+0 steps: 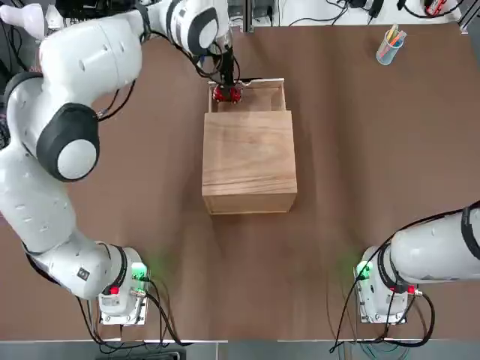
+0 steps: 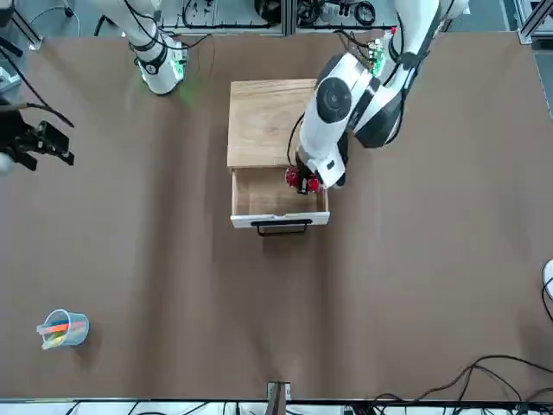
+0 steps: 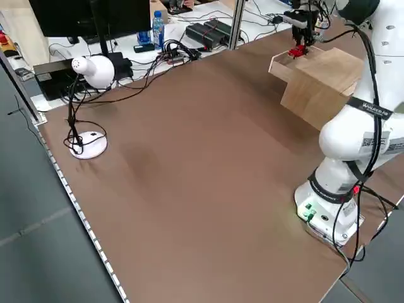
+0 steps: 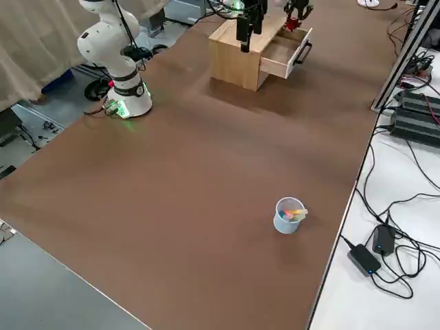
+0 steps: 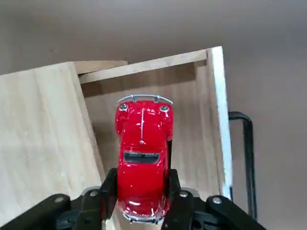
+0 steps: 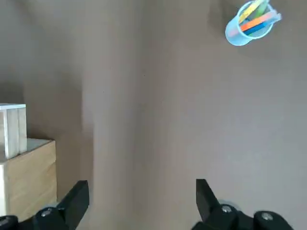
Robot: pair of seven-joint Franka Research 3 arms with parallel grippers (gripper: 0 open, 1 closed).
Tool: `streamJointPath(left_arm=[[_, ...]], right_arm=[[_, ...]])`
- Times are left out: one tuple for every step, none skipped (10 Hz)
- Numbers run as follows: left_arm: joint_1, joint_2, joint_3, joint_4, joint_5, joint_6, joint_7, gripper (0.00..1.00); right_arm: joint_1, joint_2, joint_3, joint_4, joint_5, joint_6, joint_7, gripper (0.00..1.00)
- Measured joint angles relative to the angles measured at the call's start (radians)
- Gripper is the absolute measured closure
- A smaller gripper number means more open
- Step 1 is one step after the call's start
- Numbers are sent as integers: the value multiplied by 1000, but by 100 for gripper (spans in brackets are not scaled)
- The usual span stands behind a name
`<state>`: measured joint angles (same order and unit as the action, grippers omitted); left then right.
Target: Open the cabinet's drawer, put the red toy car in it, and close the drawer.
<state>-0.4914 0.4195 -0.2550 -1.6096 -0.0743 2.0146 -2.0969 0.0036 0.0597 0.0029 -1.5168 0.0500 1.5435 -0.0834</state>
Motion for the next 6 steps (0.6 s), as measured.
streamJointPath(left_arm=[[-2,30,0,22,2,0,0,55],[-7,57,0,40,5,0,-2,55],[-13,76,0,49,6,0,-6,55],[-20,92,0,57,6,1,-11,55],[-26,106,0,67,7,1,-18,55],[-32,121,0,77,7,3,-21,55]], right_arm=[[25,27,1,-1,1,2,0,1],[52,56,2,-1,6,9,4,1],[77,84,3,-1,22,24,12,1],[100,113,4,-2,54,37,15,1],[127,146,5,-2,89,42,16,1],[159,184,6,-1,115,72,53,1]])
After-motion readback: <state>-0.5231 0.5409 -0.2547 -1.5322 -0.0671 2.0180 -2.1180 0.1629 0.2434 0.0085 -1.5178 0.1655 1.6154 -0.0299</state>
